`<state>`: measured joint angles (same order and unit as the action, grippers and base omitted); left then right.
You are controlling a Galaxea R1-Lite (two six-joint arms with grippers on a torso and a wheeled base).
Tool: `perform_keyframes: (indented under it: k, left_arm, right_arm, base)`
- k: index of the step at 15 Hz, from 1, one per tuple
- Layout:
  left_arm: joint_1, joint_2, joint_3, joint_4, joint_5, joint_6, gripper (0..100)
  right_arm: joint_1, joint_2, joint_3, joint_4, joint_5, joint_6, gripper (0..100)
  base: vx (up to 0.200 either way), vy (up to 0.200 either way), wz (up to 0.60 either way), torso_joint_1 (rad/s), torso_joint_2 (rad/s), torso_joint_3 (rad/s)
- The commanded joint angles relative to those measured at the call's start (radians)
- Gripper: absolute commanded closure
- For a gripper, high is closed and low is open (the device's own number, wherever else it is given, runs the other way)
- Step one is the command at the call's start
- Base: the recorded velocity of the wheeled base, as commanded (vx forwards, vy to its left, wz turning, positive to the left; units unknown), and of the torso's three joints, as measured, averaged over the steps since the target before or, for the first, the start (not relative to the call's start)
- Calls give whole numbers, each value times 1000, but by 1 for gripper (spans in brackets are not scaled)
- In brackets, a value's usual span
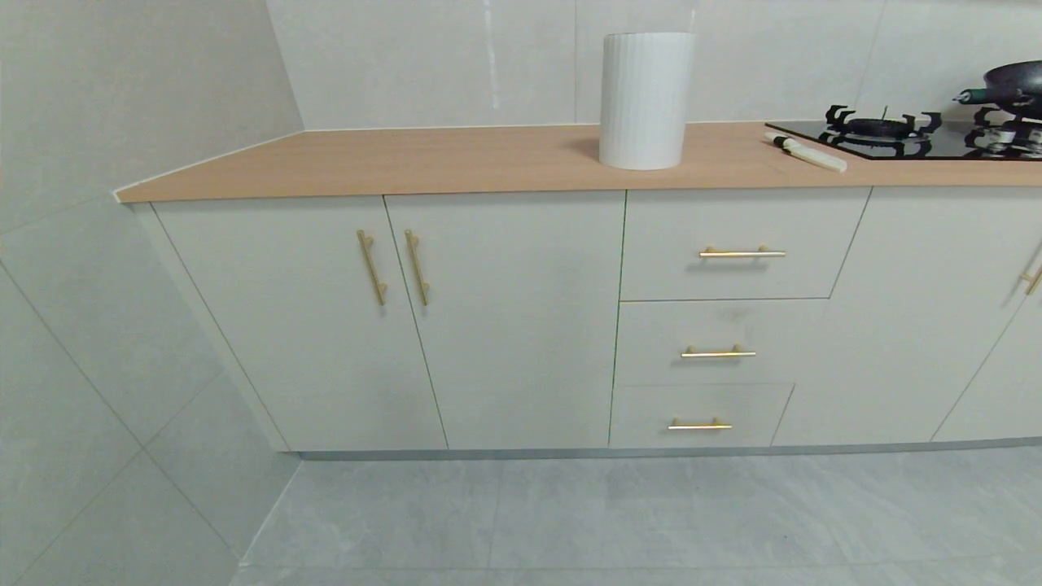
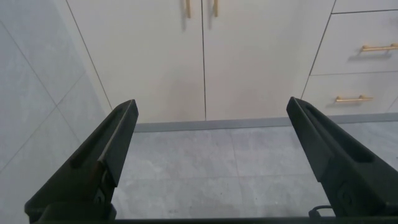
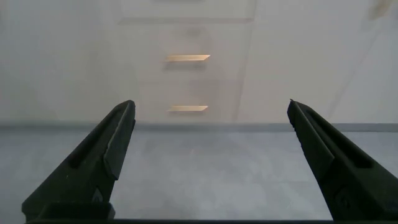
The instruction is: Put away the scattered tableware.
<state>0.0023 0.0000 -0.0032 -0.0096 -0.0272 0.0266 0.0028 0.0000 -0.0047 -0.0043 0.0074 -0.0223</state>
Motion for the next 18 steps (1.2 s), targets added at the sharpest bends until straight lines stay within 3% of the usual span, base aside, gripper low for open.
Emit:
perform_keyframes:
  k: [1, 3, 8, 18]
  left_arm:
    - [1, 0, 0, 0, 0, 1, 0]
    - [1, 0, 0, 2, -3, 18, 0]
    - [1, 0, 0, 0, -5, 12, 0]
    - [-1, 0, 0, 0, -3, 10, 0]
  right_arm:
    - [2, 12, 5, 4, 3, 1, 0]
    - [0, 2, 5, 4, 5, -1, 0]
    - [0, 0, 5, 4, 5, 22, 0]
    - [0, 2, 5, 4, 11, 21, 0]
  base:
    - [0, 0, 0, 0, 0, 0]
    - [0, 0, 0, 0, 0, 0]
    - [0, 0, 0, 0, 0, 0]
    - [200, 0, 0, 3, 1, 3]
